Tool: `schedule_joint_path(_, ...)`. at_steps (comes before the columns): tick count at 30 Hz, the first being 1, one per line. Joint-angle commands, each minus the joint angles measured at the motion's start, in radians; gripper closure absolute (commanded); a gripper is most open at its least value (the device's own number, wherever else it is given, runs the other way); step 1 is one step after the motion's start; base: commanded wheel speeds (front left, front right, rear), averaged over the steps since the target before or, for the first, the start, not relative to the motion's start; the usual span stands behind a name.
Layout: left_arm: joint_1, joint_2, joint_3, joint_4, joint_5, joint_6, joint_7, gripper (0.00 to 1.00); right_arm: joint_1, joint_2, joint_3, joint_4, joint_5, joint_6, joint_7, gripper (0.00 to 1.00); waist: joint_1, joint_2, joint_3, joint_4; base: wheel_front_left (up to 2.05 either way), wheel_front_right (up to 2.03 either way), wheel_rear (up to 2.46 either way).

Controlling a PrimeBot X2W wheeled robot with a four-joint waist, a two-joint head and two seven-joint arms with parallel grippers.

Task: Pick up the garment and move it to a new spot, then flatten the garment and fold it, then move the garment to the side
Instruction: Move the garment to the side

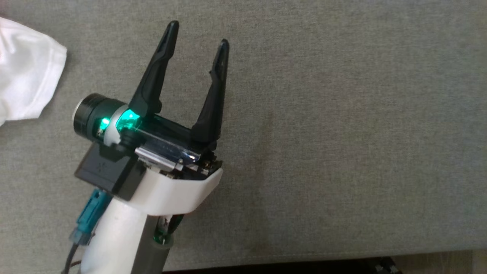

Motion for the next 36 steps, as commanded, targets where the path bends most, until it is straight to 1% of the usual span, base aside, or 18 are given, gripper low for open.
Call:
schedule_joint_path(1, -0.009, 0.006, 0.025, -0.041, 0.01, -0.005, -0.005, 0.0, 0.005, -0.061, -0.019, -0.028, -0.016, 0.006, -0.008, 1.0, -0.0001, 0.0001, 0.013, 0.006, 0.0, 0.0, 0.0)
schedule_joint_path(4, -0.014, 0.006, 0.026, -0.041, 0.011, -0.008, -0.005, 0.0, -0.005, -0.054, -0.045, -0.041, -0.046, 0.006, 0.001, 1.0, -0.0001, 0.0001, 0.024, 0.011, 0.0, 0.0, 0.0)
schedule_joint_path(5, -0.015, 0.006, 0.027, -0.041, 0.011, -0.009, -0.005, 0.0, -0.003, -0.065, -0.045, -0.052, -0.08, 0.006, -0.004, 1.0, -0.0001, 0.0001, 0.026, 0.013, 0.0, 0.0, 0.0)
schedule_joint_path(6, -0.017, 0.006, 0.027, -0.041, 0.013, -0.009, -0.005, 0.0, -0.004, -0.069, -0.053, -0.062, -0.113, 0.006, -0.01, 0.89, -0.0001, 0.0001, 0.026, 0.016, 0.0, 0.0, 0.0)
schedule_joint_path(7, -0.018, 0.006, 0.026, -0.04, 0.014, -0.009, -0.005, 0.0, -0.01, -0.064, -0.067, -0.067, -0.137, 0.006, -0.015, 0.56, -0.0001, 0.0001, 0.024, 0.019, 0.0, 0.0, 0.0)
schedule_joint_path(8, -0.019, 0.006, 0.027, -0.04, 0.014, -0.008, -0.005, 0.0, -0.014, -0.057, -0.081, -0.073, -0.163, 0.006, -0.019, 0.0, -0.0001, 0.0001, 0.021, 0.021, 0.0, 0.0, 0.0)
schedule_joint_path(14, -0.013, 0.006, 0.029, -0.02, 0.003, 0.001, -0.005, 0.0, -0.03, 0.007, -0.121, -0.106, -0.33, 0.006, -0.058, 0.0, -0.0001, 0.0001, -0.04, 0.042, 0.0, 0.0, 0.0)
schedule_joint_path(16, -0.004, 0.006, 0.032, -0.009, -0.004, 0.008, -0.005, 0.0, -0.035, 0.049, -0.116, -0.127, -0.377, 0.006, -0.088, 0.0, -0.0001, 0.0001, -0.075, 0.05, 0.0, 0.0, 0.0)
schedule_joint_path(17, 0.002, 0.006, 0.035, -0.002, -0.008, 0.013, -0.005, 0.0, -0.036, 0.081, -0.107, -0.134, -0.381, 0.006, -0.101, 0.0, -0.0001, 0.0001, -0.096, 0.053, 0.0, 0.0, 0.0)
schedule_joint_path(21, 0.046, 0.006, 0.061, 0.05, -0.024, 0.023, -0.005, 0.0, -0.023, 0.223, -0.026, -0.159, -0.347, 0.006, -0.156, 0.0, -0.0001, 0.0001, -0.193, 0.06, 0.0, 0.0, 0.0)
schedule_joint_path(22, 0.046, 0.006, 0.061, 0.05, -0.024, 0.023, -0.005, 0.0, -0.023, 0.223, -0.026, -0.159, -0.347, 0.006, -0.156, 0.0, -0.0001, 0.0001, -0.193, 0.06, 0.0, 0.0, 0.0)
schedule_joint_path(24, 0.073, 0.006, 0.083, 0.085, -0.035, 0.028, -0.005, 0.0, -0.01, 0.301, 0.02, -0.172, -0.324, 0.006, -0.196, 0.0, -0.0001, 0.0001, -0.248, 0.06, 0.0, 0.0, 0.0)
schedule_joint_path(26, 0.105, 0.006, 0.113, 0.13, -0.041, 0.043, -0.005, 0.0, 0.017, 0.38, 0.061, -0.161, -0.268, 0.006, -0.247, 0.0, -0.0001, 0.0001, -0.301, 0.058, 0.0, 0.0, 0.0)
schedule_joint_path(29, 0.146, 0.006, 0.153, 0.187, -0.056, 0.055, -0.005, 0.0, 0.062, 0.48, 0.116, -0.146, -0.222, 0.006, -0.317, 0.0, -0.0001, 0.0001, -0.382, 0.056, 0.0, 0.0, 0.0)
schedule_joint_path(31, 0.172, 0.006, 0.175, 0.215, -0.067, 0.054, -0.005, 0.0, 0.099, 0.536, 0.142, -0.145, -0.187, 0.006, -0.345, 0.0, -0.0001, 0.0001, -0.436, 0.055, 0.0, 0.0, 0.0)
schedule_joint_path(33, 0.201, 0.006, 0.195, 0.243, -0.072, 0.055, -0.005, 0.0, 0.141, 0.574, 0.174, -0.148, -0.173, 0.006, -0.355, 0.0, -0.0001, 0.0001, -0.483, 0.057, 0.0, 0.0, 0.0)
schedule_joint_path(36, 0.24, 0.006, 0.217, 0.27, -0.085, 0.057, -0.005, 0.0, 0.216, 0.626, 0.207, -0.204, -0.133, 0.006, -0.357, 0.0, -0.0001, 0.0001, -0.554, 0.064, 0.0, 0.0, 0.0)
